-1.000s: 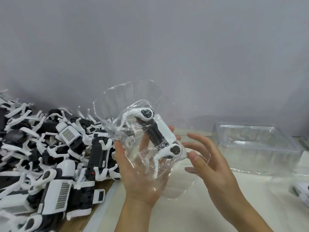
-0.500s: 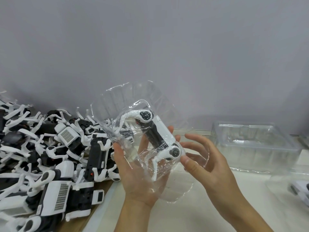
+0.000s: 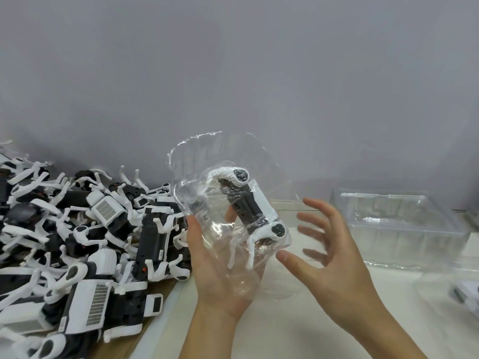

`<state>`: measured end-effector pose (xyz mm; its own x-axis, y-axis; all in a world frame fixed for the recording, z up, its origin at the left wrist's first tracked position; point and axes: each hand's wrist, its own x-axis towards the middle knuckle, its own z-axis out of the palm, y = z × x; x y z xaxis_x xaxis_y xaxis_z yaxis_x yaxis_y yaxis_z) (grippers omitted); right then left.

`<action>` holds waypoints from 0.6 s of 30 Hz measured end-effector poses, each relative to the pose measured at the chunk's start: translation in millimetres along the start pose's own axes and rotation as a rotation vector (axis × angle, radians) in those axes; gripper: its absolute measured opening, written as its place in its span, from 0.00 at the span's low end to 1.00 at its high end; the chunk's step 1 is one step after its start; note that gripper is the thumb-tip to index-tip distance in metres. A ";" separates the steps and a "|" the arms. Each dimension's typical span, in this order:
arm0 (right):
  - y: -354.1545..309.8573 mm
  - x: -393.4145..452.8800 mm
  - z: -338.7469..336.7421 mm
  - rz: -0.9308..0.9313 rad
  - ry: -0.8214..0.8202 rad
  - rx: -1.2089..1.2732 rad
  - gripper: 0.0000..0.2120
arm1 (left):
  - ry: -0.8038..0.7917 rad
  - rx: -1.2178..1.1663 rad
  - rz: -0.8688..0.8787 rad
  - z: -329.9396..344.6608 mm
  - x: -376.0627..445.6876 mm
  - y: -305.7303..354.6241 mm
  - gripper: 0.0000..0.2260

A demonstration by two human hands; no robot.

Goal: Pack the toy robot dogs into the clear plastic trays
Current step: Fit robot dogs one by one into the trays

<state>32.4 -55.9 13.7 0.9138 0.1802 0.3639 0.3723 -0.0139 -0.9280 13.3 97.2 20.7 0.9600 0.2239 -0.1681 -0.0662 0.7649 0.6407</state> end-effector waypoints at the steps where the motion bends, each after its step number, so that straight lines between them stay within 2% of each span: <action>1: -0.7 0.5 -1.2 -0.057 0.023 -0.090 0.34 | -0.011 -0.008 0.005 1.2 -1.5 0.2 0.41; 4: -2.9 2.3 -4.8 -0.200 0.033 -0.287 0.28 | -0.052 -0.003 -0.021 3.6 -2.8 0.3 0.43; 7: -3.1 2.6 -6.7 -0.227 0.012 -0.315 0.21 | -0.114 0.016 -0.021 4.7 -3.1 0.0 0.41; 18: -2.0 3.3 -10.7 -0.236 0.043 -0.371 0.17 | -0.118 0.076 -0.088 -0.1 0.6 -3.3 0.45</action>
<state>36.4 -65.8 17.6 0.7999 0.1795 0.5727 0.5973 -0.3310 -0.7305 14.1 94.9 18.5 0.9867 0.0821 -0.1404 0.0365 0.7296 0.6829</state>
